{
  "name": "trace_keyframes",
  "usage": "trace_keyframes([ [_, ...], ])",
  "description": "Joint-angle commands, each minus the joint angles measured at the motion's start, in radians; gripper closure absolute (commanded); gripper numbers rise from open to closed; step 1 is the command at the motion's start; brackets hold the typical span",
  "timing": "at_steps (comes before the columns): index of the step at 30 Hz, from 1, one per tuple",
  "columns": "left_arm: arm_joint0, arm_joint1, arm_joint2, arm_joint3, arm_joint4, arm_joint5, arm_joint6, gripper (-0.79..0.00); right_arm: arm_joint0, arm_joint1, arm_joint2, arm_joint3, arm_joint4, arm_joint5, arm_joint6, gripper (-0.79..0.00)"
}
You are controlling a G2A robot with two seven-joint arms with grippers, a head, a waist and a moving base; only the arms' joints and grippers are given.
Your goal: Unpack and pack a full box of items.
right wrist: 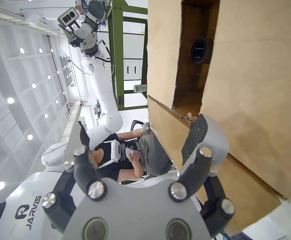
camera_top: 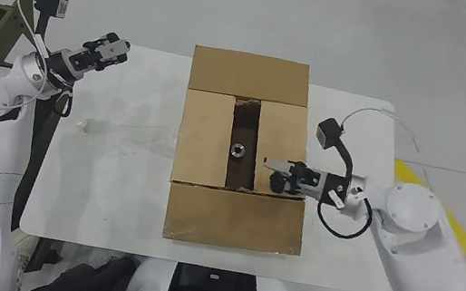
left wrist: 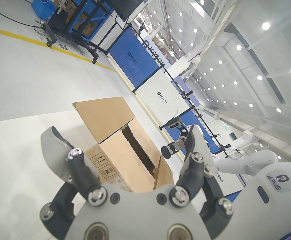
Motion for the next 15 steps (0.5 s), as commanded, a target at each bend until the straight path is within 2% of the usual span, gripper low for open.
trace_keyframes([
  [1,0.0,0.0,0.0,0.0,0.0,0.0,0.0,-0.785,0.024,-0.006,-0.033,0.017,-0.004,0.003,-0.008,-0.785],
  [15,0.0,0.0,0.0,0.0,0.0,0.0,0.0,-0.785,0.19,-0.065,-0.235,0.139,-0.003,-0.016,-0.081,-0.785],
])
